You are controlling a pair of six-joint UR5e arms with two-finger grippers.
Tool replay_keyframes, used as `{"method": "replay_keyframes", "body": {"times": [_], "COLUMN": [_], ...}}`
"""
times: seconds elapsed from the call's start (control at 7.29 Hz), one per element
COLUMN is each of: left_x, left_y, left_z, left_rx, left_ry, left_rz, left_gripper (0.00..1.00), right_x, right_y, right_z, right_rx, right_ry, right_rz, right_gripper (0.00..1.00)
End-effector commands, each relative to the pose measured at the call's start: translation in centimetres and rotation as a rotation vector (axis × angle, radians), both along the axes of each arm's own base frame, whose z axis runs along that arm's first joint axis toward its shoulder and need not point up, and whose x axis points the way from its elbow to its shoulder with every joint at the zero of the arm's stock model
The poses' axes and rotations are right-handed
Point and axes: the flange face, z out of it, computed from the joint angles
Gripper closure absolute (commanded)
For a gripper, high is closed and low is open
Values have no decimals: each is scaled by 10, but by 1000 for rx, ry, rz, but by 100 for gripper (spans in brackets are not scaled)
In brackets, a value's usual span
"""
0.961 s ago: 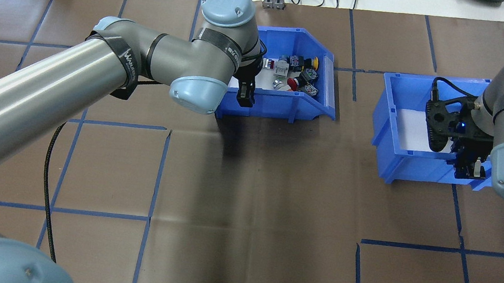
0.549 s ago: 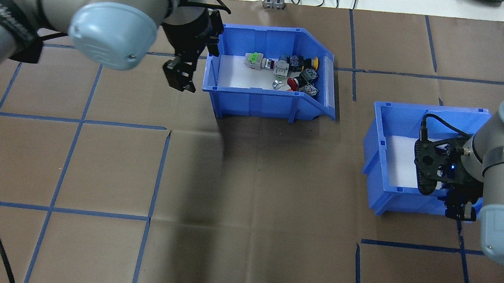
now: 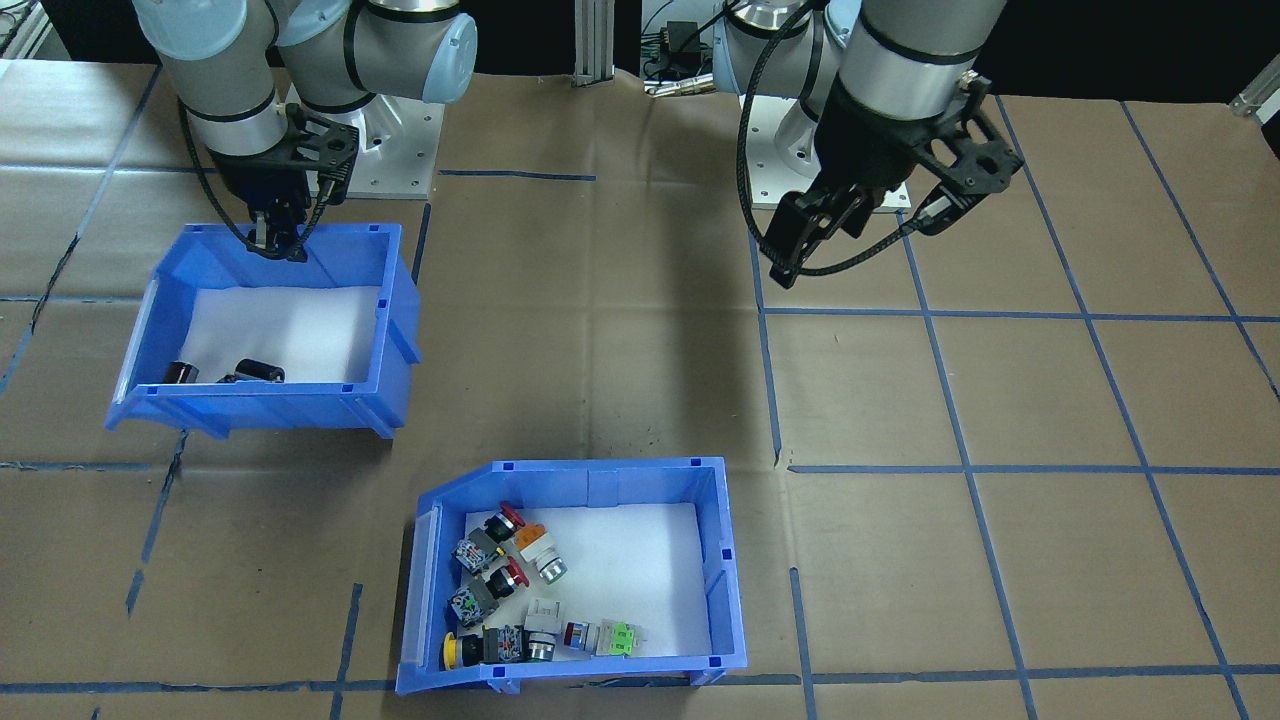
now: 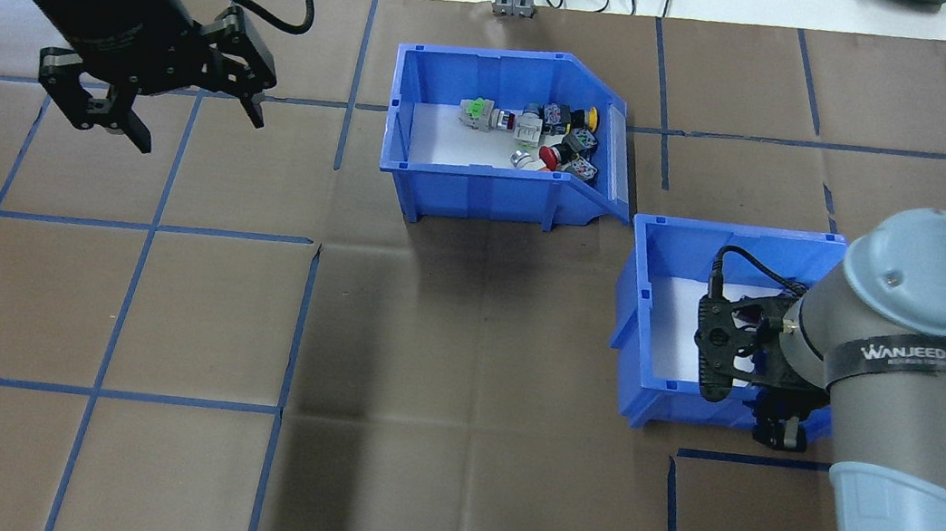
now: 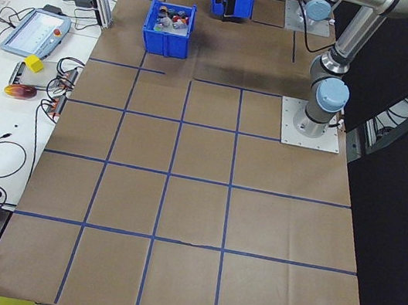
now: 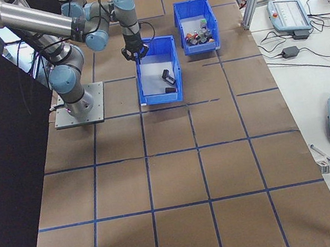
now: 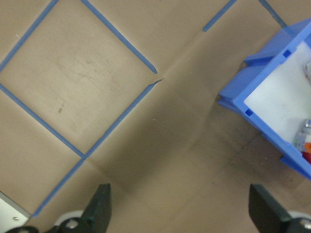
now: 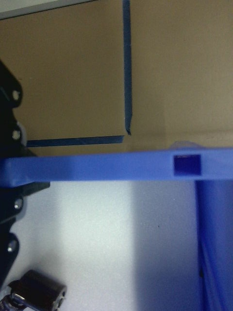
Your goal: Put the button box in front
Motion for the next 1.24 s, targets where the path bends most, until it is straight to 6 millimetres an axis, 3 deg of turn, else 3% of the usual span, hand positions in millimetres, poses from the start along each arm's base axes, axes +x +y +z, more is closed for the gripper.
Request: {"method": "replay_keyframes", "body": {"times": [0.0,0.14,0.41,0.69,0.82,1.1], "left_x": [17,17,16,16,16,16], "left_y": [15,18,34,38,38,39], "left_z": [12,1,12,12,12,11], "left_rx": [-27,-18,-42,-43,-40,-34], "left_ry": [-22,-16,-28,-30,-30,-31], "left_rz": [-289,-299,-328,-328,-328,-330], "left_gripper": [1,1,1,1,1,1], "right_x": [65,88,139,176,191,195], "right_y": [23,28,48,46,43,42], "right_z": [-5,-9,-19,-15,-21,-27], "right_rx": [-13,-34,-42,-46,-43,-55], "right_ry": [0,2,-3,-5,18,51], "right_rz": [-4,16,32,34,32,42], "right_gripper": [94,93,93,93,93,93]}}
